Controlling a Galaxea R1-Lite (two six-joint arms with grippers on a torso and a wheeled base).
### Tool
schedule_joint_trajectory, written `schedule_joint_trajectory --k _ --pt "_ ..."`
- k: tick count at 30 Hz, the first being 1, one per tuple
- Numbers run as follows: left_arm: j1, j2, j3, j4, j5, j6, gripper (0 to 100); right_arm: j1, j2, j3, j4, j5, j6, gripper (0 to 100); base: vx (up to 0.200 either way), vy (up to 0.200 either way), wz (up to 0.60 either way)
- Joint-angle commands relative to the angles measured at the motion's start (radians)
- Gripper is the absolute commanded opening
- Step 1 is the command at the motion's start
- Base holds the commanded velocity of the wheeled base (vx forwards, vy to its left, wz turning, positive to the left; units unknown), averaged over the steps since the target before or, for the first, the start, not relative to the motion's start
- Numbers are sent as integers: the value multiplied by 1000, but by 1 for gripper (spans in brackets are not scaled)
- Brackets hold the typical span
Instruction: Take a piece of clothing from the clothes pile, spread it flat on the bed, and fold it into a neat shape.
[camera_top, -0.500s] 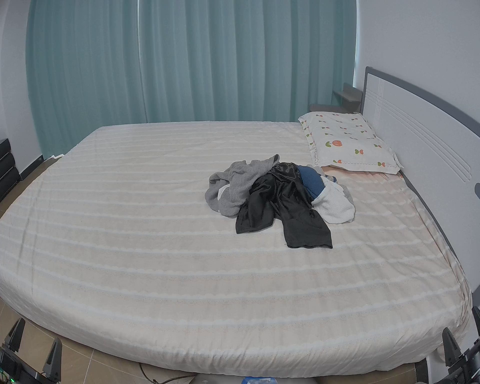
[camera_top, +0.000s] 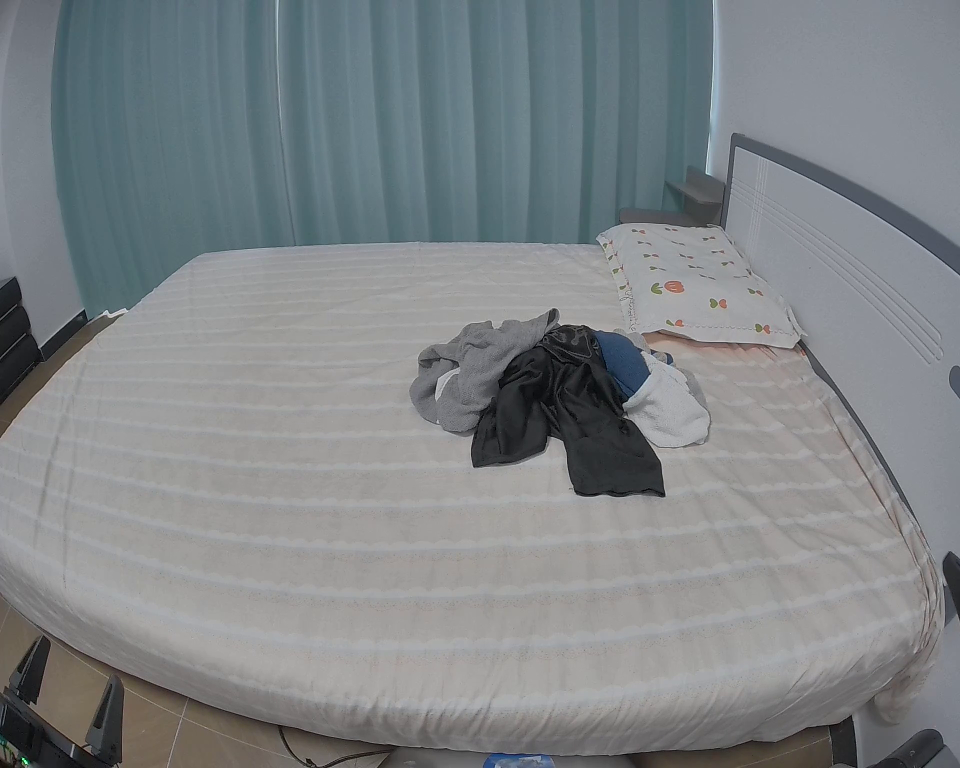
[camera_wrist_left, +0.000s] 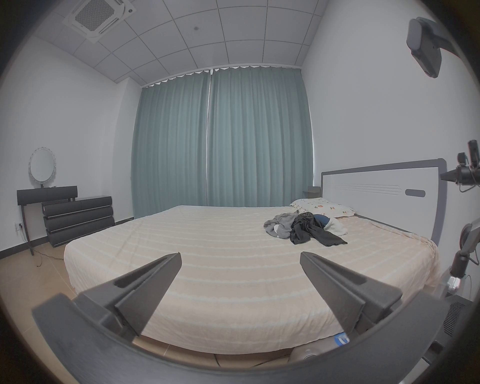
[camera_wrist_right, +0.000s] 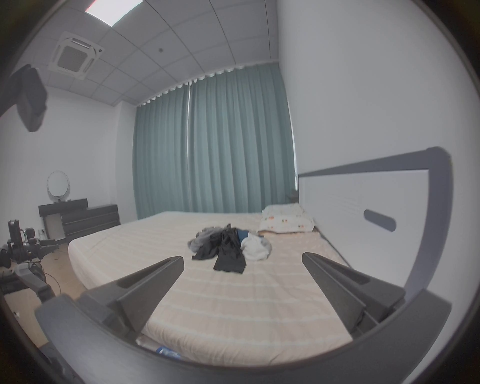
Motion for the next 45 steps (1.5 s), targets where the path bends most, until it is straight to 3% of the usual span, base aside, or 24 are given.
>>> schedule_joint_trajectory --k 1,5,7,9,11,18,22,24,26,29,45 --pt "0 -18 16 0 0 0 100 76 693 -41 -166 29 13 100 0 0 0" --pt "0 -18 16 0 -1 0 100 76 951 -109 -258 27 20 100 0 0 0" --pt "0 -18 16 0 0 0 100 79 1173 -192 -347 18 64 100 0 0 0" --pt "0 -18 16 0 -1 0 100 82 1247 -224 -385 15 96 100 0 0 0" --pt "0 -18 16 0 0 -2 100 113 1419 -336 -468 -24 182 100 0 0 0" --pt "0 -18 16 0 0 0 100 167 1751 -661 -466 -151 276 100 0 0 0" --pt "0 -18 16 0 0 0 100 177 1817 -736 -457 -171 293 100 0 0 0" --pt "0 -18 16 0 0 0 100 190 1916 -885 -383 -174 345 100 0 0 0" --pt "0 -18 16 0 0 0 100 191 1923 -903 -373 -174 352 100 0 0 0" --pt "0 -18 16 0 0 0 100 200 2003 -1060 -268 -174 408 100 0 0 0" --pt "0 -18 16 0 -1 0 100 222 2161 -1315 -156 -175 538 100 0 0 0"
